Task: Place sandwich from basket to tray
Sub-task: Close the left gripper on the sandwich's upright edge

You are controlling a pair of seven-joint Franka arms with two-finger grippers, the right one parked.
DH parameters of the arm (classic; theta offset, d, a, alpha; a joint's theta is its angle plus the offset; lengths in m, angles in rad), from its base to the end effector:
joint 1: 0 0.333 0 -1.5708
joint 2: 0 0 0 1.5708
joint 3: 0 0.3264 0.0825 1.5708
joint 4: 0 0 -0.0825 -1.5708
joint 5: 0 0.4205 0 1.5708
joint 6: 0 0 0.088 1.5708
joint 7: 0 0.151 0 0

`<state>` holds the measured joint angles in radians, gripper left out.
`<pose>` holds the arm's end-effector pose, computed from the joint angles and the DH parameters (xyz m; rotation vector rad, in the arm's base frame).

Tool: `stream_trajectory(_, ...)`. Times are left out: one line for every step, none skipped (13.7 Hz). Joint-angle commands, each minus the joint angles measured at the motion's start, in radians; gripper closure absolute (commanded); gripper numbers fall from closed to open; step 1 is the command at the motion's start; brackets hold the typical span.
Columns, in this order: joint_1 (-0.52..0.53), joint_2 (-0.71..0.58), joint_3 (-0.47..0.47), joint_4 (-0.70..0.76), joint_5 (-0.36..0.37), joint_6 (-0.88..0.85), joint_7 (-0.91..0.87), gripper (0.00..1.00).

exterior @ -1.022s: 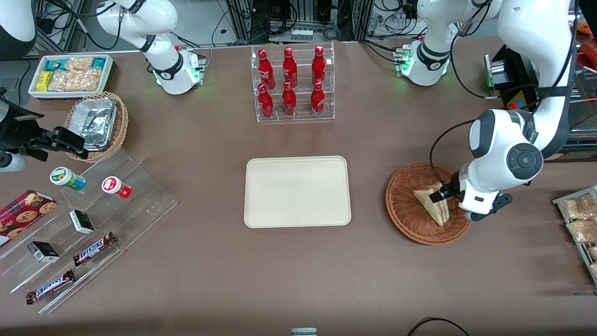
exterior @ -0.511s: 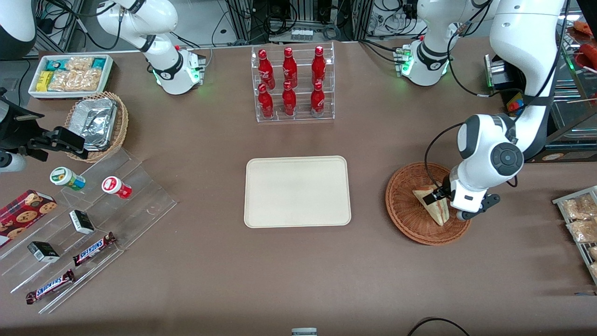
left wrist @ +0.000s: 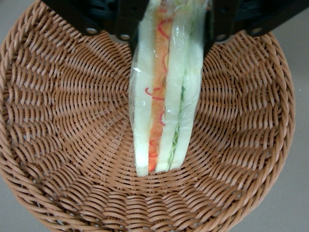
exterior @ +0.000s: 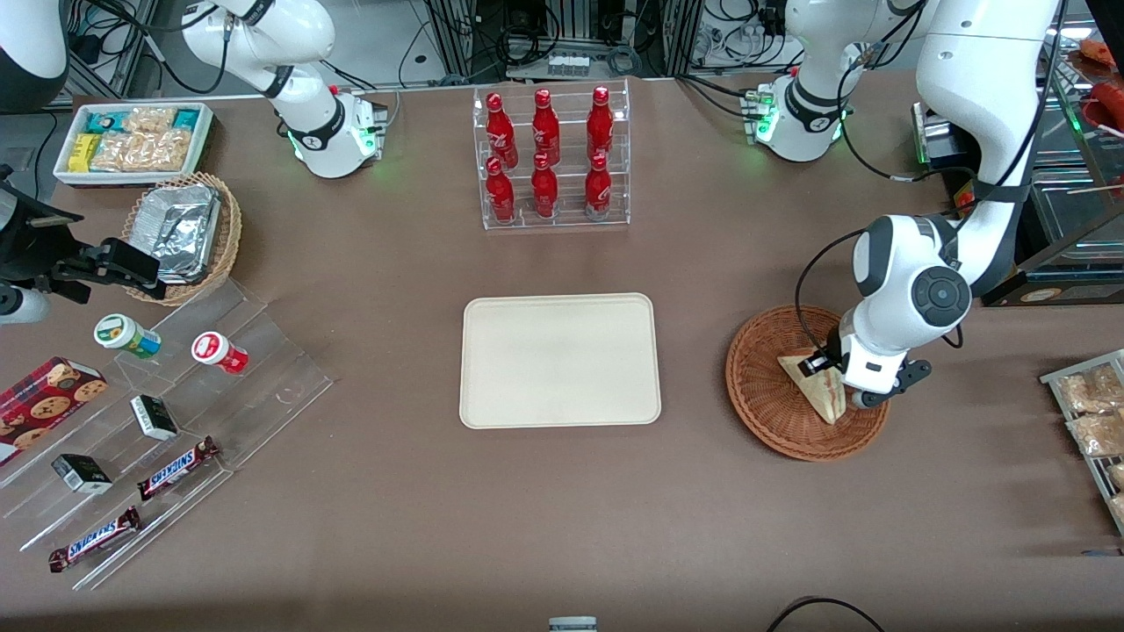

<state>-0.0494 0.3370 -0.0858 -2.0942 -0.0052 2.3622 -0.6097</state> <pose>0.5945 -0.0822 0.1928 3.0436 0.7483 -0.1173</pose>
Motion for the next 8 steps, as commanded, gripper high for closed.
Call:
stream_trajectory(-0.004,-0.009,0.000,-0.006,0.018,0.016,-0.024,1.00)
stream_trajectory(-0.004,-0.009,0.000,-0.001,0.018,0.014,-0.018,1.00)
stream_trajectory(-0.003,-0.015,0.000,0.008,0.018,0.005,-0.012,1.00)
stream_trajectory(-0.003,-0.016,0.000,0.023,0.018,-0.012,-0.012,1.00)
stream_trajectory(-0.003,-0.016,0.000,0.042,0.019,-0.038,-0.012,1.00)
stream_trajectory(-0.003,-0.016,0.000,0.066,0.031,-0.072,-0.012,1.00)
stream_trajectory(-0.003,-0.015,-0.002,0.095,0.054,-0.113,-0.012,1.00)
stream_trajectory(-0.003,-0.015,-0.002,0.127,0.071,-0.165,-0.012,1.00)
